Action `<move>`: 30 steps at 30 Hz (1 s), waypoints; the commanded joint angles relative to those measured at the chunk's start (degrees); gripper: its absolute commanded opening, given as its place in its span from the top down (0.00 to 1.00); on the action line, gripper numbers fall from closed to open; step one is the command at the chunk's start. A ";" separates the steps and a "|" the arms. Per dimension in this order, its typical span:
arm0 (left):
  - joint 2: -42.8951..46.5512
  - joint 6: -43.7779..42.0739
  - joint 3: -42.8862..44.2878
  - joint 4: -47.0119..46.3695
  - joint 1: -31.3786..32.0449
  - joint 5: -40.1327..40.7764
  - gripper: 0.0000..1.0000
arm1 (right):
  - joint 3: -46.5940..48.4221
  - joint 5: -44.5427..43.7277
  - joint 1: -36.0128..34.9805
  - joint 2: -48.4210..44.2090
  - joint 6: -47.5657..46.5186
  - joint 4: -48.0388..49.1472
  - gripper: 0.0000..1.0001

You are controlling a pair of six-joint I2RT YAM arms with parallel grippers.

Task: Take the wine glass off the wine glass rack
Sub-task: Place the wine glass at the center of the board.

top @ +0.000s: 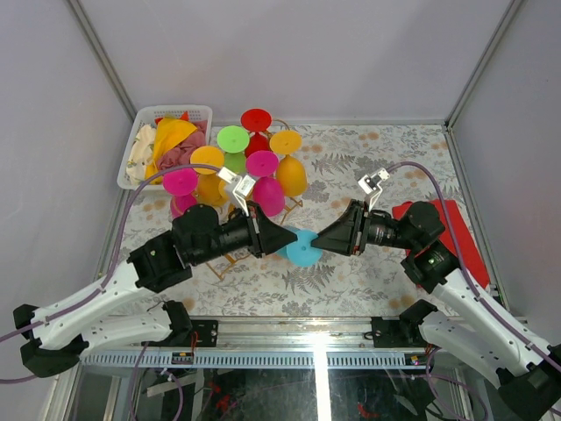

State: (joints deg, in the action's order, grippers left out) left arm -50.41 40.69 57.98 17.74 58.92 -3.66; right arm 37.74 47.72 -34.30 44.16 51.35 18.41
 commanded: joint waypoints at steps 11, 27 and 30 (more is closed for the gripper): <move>7.76 1.50 -11.71 -14.36 1.43 2.53 0.51 | 2.18 -3.01 -0.46 -2.43 -6.80 -4.44 1.00; 3.00 6.98 -14.53 -21.86 1.67 -6.61 0.64 | -1.27 -7.03 -0.41 -8.08 -10.07 -0.98 1.00; 2.42 7.97 -15.24 -24.24 2.01 -5.70 0.65 | -1.31 -6.81 -0.43 -7.94 -10.10 -0.73 1.00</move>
State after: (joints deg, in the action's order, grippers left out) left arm -47.68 46.74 43.77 1.76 60.38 -9.50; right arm 36.29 41.10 -34.50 36.49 42.35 13.23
